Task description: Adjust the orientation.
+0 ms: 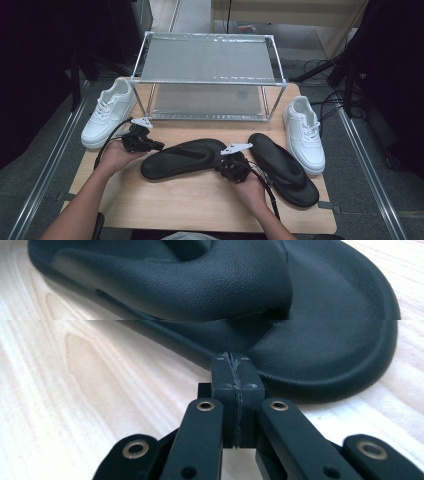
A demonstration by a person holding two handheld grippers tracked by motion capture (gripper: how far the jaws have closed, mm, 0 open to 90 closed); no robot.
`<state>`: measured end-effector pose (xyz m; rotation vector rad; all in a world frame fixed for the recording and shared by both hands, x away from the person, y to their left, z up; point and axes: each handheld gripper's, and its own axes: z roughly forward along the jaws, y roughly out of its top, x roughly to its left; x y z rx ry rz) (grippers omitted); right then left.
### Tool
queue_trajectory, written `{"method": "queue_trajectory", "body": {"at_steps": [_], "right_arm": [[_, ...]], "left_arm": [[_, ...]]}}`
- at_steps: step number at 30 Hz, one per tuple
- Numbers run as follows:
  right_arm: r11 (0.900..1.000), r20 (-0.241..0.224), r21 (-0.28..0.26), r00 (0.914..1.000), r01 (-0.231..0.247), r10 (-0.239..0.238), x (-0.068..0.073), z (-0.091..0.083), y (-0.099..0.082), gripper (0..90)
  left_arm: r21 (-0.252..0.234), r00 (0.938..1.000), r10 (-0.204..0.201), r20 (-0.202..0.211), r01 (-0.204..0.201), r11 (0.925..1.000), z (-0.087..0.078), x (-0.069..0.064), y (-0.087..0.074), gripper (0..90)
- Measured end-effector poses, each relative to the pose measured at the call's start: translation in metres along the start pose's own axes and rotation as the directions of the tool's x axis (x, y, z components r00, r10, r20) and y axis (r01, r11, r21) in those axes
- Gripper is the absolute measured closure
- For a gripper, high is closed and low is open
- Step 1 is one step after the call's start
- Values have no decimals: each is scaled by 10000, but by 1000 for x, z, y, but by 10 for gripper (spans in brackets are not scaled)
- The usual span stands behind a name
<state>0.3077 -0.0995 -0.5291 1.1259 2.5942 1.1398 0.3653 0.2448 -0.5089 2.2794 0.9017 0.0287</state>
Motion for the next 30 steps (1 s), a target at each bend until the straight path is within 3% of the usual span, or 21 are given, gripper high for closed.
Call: {"method": "queue_trajectory", "body": {"at_steps": [19, 22, 30], "right_arm": [[9994, 390, -123, 9986, -338, 343, -22, 11, 20, 900], [9982, 212, -285, 9983, -533, 539, -25, 15, 25, 900], [9976, -89, -389, 9983, -571, 568, -23, 20, 33, 900]], "left_arm": [[62, 9999, 6, 104, -7, 10000, -5, -22, -16, 900], [89, 9998, 211, -21, -211, 9997, -6, -31, -18, 900], [135, 9995, 302, -79, -300, 9995, -5, -44, -23, 900]]}}
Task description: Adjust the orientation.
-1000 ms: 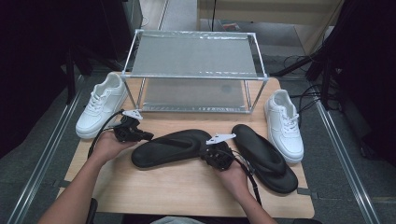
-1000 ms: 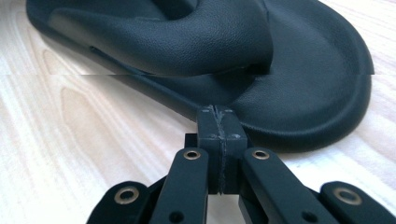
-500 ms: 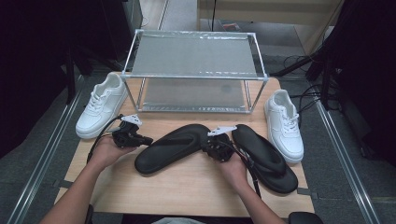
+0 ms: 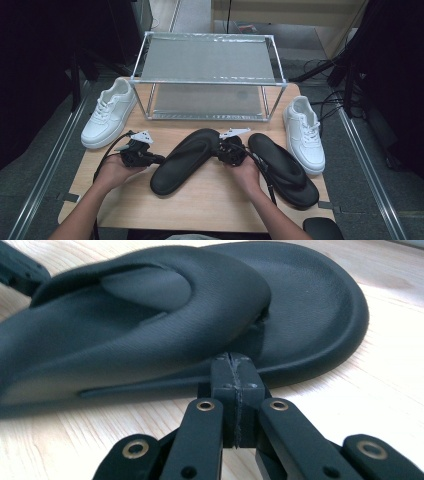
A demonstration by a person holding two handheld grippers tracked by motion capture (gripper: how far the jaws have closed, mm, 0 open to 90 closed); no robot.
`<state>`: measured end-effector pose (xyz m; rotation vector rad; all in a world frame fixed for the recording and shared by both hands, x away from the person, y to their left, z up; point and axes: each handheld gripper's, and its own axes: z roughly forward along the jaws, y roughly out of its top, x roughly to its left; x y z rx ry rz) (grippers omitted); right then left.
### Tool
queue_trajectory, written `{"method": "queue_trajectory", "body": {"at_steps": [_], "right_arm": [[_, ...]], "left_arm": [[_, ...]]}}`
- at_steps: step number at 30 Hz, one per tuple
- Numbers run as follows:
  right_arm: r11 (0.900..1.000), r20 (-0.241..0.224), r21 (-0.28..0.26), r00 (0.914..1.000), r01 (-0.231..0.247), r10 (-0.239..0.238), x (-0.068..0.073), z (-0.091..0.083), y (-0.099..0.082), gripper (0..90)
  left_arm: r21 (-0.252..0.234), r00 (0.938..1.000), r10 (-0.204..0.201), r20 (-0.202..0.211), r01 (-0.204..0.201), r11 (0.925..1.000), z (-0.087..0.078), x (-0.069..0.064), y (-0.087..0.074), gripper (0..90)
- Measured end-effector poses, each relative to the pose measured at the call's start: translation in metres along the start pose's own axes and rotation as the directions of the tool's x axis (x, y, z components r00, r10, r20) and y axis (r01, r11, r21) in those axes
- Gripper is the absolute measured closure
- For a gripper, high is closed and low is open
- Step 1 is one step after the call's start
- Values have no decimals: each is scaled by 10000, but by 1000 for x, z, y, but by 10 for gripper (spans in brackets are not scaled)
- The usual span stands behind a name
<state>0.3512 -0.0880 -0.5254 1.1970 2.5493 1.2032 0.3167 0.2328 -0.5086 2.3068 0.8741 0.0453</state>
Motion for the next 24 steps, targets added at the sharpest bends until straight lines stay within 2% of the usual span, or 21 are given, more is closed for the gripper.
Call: {"method": "queue_trajectory", "body": {"at_steps": [5, 10, 14, 16, 21, 24], "right_arm": [[9996, 101, -243, 9999, 117, -115, -2, 5, 3, 900], [9993, 269, -302, 9994, 226, -218, -2, 9, 7, 900], [9992, 275, -389, 9996, 82, -71, -3, 11, 8, 900], [9993, 279, -379, 9996, 38, -27, -4, 11, 8, 900], [9995, 226, -311, 9997, -50, 57, -5, 13, 11, 900], [9995, 248, -310, 9997, -26, 34, -7, 14, 14, 900]], "left_arm": [[39, 10000, 3, 66, -3, 10000, 0, -6, -2, 900], [-54, 9992, -119, 369, 121, 9999, 1, -10, -5, 900], [-8, 9990, -179, 404, 179, 9998, 2, -13, -4, 900], [31, 9992, -104, 389, 103, 9999, 2, -15, -4, 900], [124, 9986, 176, 491, -182, 9998, 7, -29, -2, 900], [123, 9965, -38, 841, 27, 9999, 9, -31, -2, 900]]}}
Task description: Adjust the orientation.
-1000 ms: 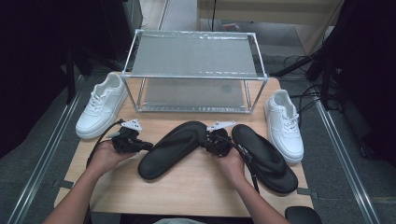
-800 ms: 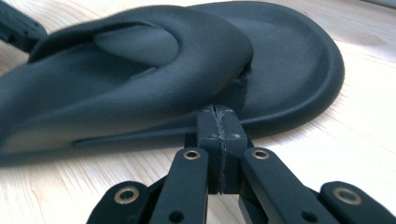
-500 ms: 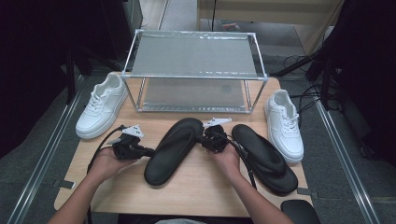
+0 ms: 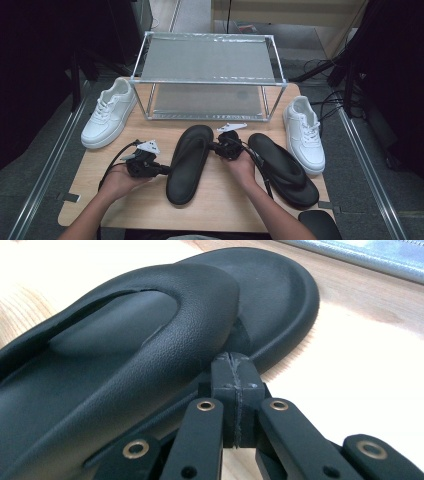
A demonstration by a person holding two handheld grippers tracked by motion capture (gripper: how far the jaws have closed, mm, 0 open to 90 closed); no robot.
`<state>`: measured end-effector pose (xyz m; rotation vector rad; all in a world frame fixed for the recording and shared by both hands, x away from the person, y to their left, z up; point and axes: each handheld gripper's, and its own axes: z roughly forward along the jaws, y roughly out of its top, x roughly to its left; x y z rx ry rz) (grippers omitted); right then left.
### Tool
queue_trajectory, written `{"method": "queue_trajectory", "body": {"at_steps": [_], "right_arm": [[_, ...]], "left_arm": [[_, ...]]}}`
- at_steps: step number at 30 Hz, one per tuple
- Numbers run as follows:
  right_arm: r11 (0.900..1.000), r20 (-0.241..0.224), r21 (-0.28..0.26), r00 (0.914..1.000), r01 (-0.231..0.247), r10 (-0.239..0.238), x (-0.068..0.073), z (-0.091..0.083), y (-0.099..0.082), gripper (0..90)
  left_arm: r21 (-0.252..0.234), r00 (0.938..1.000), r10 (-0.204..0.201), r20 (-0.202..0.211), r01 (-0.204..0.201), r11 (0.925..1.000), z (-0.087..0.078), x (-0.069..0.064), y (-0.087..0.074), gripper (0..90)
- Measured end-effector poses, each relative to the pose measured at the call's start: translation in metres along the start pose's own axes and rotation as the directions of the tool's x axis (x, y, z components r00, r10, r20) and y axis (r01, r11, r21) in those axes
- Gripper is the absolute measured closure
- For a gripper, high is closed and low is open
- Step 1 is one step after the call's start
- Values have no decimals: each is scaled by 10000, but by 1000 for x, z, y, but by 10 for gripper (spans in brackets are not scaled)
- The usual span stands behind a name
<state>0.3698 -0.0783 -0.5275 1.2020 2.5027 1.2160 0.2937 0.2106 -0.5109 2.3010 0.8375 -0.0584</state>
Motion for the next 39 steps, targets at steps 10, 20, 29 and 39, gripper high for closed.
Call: {"method": "queue_trajectory", "body": {"at_steps": [10, 20, 29, 39], "right_arm": [[9965, -435, -730, 9981, 396, -429, 9, -43, 16, 900], [9944, -900, -27, 9904, 1054, -1052, 36, -37, -2, 900], [9933, -964, -143, 9886, 1145, -1153, 40, -27, -2, 900], [9934, -1037, -199, 9880, 1128, -1143, 38, -19, 4, 900]], "left_arm": [[-564, 9987, -349, -359, 329, 9979, -10, 7, -4, 900], [-493, 9982, -335, -504, 310, 9983, -5, 11, 1, 895], [-164, 9981, -182, -585, 173, 9997, 3, 10, 3, 892], [-263, 9960, -471, -756, 452, 9986, 2, 11, 3, 895]]}}
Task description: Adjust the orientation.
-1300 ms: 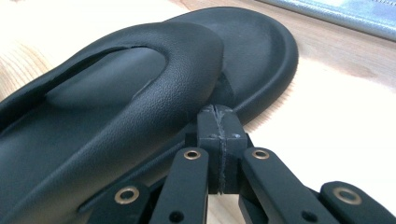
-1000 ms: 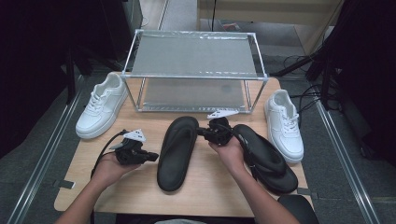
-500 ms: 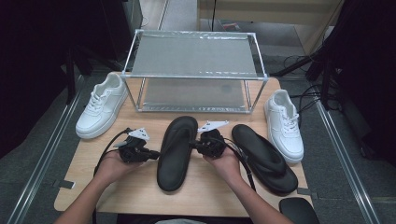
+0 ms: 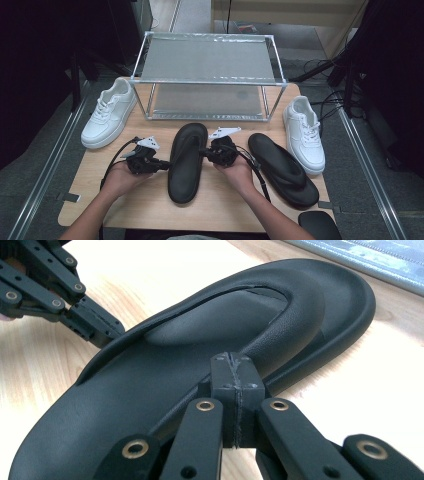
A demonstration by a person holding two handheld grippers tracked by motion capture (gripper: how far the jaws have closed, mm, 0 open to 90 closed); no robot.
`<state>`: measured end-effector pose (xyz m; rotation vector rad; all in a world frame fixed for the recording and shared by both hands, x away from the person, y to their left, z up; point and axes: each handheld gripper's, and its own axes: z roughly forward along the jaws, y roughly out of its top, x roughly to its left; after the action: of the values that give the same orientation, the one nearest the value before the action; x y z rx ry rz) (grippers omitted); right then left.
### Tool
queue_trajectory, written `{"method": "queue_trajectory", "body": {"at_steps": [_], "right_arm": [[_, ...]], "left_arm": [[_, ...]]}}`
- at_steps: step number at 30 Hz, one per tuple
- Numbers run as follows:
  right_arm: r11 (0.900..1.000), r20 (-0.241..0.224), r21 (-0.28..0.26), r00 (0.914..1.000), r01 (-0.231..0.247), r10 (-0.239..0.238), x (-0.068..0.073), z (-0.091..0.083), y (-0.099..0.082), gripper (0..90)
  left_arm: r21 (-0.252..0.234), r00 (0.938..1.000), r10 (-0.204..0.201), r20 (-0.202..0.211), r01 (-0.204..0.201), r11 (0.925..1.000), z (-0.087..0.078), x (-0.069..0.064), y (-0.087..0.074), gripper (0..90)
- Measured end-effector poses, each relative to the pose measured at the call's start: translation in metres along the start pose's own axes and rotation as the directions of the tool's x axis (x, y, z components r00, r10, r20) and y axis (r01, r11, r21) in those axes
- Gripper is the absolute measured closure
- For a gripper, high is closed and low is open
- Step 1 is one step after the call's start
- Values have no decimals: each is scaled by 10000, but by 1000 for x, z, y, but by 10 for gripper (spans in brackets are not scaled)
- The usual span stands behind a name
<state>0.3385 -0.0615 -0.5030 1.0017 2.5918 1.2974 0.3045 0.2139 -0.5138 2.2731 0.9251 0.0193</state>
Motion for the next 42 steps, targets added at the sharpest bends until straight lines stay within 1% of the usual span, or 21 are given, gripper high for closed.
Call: {"method": "queue_trajectory", "body": {"at_steps": [3, 4, 5, 6, 8, 9, 10, 12, 13, 17, 18, 19, 21, 22, 26, 32, 34, 37, 38, 40, 42], "right_arm": [[9998, -85, -58, 9998, -203, 202, -5, -1, 1, 877], [9996, -195, -21, 9994, -274, 274, -6, -3, 1, 877], [9996, -195, -21, 9994, -274, 274, -6, -3, 1, 877], [9994, -242, -34, 9991, -356, 355, -6, -5, 1, 877], [9995, -305, -171, 9992, -269, 263, -7, -9, 2, 858], [9994, -344, -199, 9990, -283, 276, -7, -12, 2, 842], [9995, -395, -233, 9990, -218, 209, -7, -16, 3, 803], [9994, -433, -220, 9988, -254, 244, -8, -21, 3, 766], [9994, -468, -243, 9986, -253, 241, -9, -23, 3, 746], [9992, -375, -352, 9991, -199, 186, -12, -33, 2, 746], [9991, -310, -364, 9993, -208, 197, -12, -37, 1, 747], [9989, -298, -429, 9994, -208, 196, -15, -44, 0, 746], [9988, -288, -431, 9993, -250, 237, -16, -48, -1, 745], [9986, -171, -465, 9996, -234, 226, -20, -57, -5, 737], [9978, -4, -594, 9996, -281, 281, -27, -73, -11, 717], [9978, 281, -575, 9990, -326, 342, -36, -89, -27, 685], [9976, 509, -470, 9972, -516, 540, -42, -98, -37, 652], [9965, 832, -333, 9933, -773, 798, -47, -109, -45, 633], [9965, 832, -333, 9933, -773, 798, -47, -109, -45, 633], [9956, 1081, -342, 9900, -874, 906, -54, -121, -55, 633], [9943, 1165, -379, 9878, -997, 1035, -60, -130, -63, 633]], "left_arm": [[-67, 9999, -164, -28, 163, 9998, -2, 3, 0, 874], [-300, 9995, -320, 39, 321, 9990, -7, 5, 0, 863], [-300, 9995, -320, 39, 321, 9990, -7, 5, 0, 844], [-461, 9989, -464, 118, 469, 9978, -12, 7, 0, 844], [-658, 9979, -615, 203, 628, 9959, -17, 8, 0, 799], [-665, 9980, -610, 194, 621, 9959, -18, 8, 0, 770], [-746, 9972, -691, 273, 710, 9947, -20, 8, 1, 674], [-779, 9969, -734, 267, 752, 9941, -21, 8, 1, 588], [-773, 9968, -740, 295, 761, 9941, -22, 8, 1, 554], [-942, 9972, -679, 309, 705, 9931, -24, 8, 3, 466], [-979, 9968, -704, 373, 737, 9925, -24, 8, 4, 466], [-1013, 9969, -722, 327, 752, 9920, -24, 9, 4, 449], [-994, 9972, -687, 294, 713, 9925, -24, 10, 6, 441], [-1018, 9974, -682, 246, 703, 9923, -24, 10, 6, 432], [-1145, 9979, -626, 188, 643, 9913, -25, 14, 9, 420], [-1180, 9983, -534, 224, 557, 9915, -24, 16, 13, 408], [-1397, 9986, -466, 255, 498, 9889, -24, 16, 14, 407], [-1266, 9983, -430, 382, 475, 9908, -23, 17, 19, 409], [-1275, 9985, -415, 349, 456, 9908, -22, 16, 20, 409], [-1241, 9985, -327, 447, 381, 9915, -21, 15, 23, 410], [-1221, 9986, -250, 470, 306, 9920, -19, 14, 25, 410]]}}
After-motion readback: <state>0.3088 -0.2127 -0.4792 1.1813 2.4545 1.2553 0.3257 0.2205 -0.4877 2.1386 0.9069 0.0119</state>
